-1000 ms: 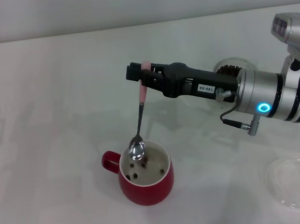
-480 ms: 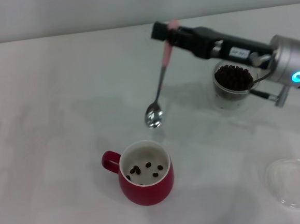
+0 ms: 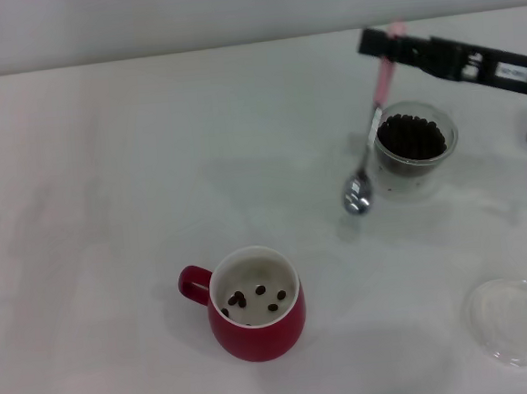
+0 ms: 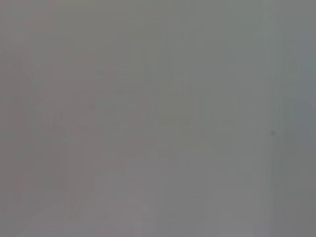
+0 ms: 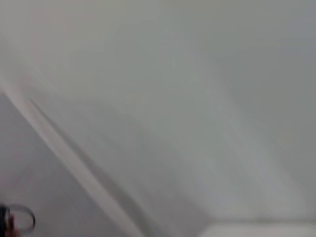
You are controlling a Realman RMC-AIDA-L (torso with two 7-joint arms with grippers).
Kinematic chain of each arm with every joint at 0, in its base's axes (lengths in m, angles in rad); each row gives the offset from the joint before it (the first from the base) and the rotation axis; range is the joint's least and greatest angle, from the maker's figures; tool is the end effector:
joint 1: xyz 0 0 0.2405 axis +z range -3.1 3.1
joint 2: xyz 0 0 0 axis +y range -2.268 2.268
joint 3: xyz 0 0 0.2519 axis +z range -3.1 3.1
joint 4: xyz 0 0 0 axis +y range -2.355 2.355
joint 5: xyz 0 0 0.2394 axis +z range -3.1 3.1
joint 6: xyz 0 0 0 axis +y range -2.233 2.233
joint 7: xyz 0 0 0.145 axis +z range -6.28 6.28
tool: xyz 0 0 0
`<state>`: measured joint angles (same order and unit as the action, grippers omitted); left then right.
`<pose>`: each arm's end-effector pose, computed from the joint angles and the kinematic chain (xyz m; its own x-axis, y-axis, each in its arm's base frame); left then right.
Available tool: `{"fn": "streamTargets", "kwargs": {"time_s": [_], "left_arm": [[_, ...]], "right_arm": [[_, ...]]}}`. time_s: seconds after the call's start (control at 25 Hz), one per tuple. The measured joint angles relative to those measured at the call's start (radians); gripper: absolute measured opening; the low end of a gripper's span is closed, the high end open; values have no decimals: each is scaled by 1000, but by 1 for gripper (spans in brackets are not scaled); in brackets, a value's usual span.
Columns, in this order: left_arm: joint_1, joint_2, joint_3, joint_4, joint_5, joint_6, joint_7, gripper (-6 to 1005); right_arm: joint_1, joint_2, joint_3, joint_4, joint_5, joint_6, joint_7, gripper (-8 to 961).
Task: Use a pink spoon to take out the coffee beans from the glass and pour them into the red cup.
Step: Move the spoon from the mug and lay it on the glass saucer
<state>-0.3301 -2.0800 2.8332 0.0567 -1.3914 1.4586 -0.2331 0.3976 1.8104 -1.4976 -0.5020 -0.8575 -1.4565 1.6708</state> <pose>-0.3721 0.2832 -0.0018 0.6716 -0.1648 0.7224 0.7188 -0.0915 -0.6892 0.2829 0.3500 0.0473 0.3400 -0.5630 -0.7533 -0.7182 -0.6725 0.1784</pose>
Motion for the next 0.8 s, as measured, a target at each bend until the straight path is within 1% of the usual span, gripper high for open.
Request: {"fn": "streamTargets", "kwargs": {"time_s": [0.04, 0.12, 0.2, 0.24, 0.32, 0.36, 0.4, 0.44, 0.48, 0.56, 0.64, 0.8], "left_arm": [[0, 0, 0, 0, 0, 0, 0, 664], [0, 0, 0, 0, 0, 0, 0, 664], [0, -1, 0, -2, 0, 0, 0, 664], [0, -1, 0, -2, 0, 0, 0, 664], [0, -1, 0, -1, 0, 0, 0, 664], [0, -1, 0, -1, 0, 0, 0, 664], [0, -1, 0, -1, 0, 0, 0, 664], [0, -1, 0, -1, 0, 0, 0, 664], [0, 0, 0, -2, 0, 0, 0, 664], [0, 0, 0, -3, 0, 0, 0, 664], [0, 0, 0, -4, 0, 0, 0, 664], [0, 0, 0, -5, 0, 0, 0, 664]], "right_arm": [[0, 0, 0, 0, 0, 0, 0, 172], [8, -26, 1, 6, -51, -13, 32, 172], [18, -47, 7, 12, -97, -31, 49, 172], [24, -55, 15, 16, -124, -43, 56, 173], [37, -66, 56, 30, -194, -72, 66, 173], [42, -70, 85, 36, -235, -87, 68, 173], [51, -75, 154, 41, -337, -119, 70, 173], [54, -77, 188, 42, -381, -131, 72, 173], [54, -77, 188, 42, -381, -131, 72, 173], [61, -82, 238, 46, -456, -156, 81, 174], [65, -89, 256, 48, -508, -171, 94, 174], [68, -103, 259, 59, -575, -174, 104, 174]]}}
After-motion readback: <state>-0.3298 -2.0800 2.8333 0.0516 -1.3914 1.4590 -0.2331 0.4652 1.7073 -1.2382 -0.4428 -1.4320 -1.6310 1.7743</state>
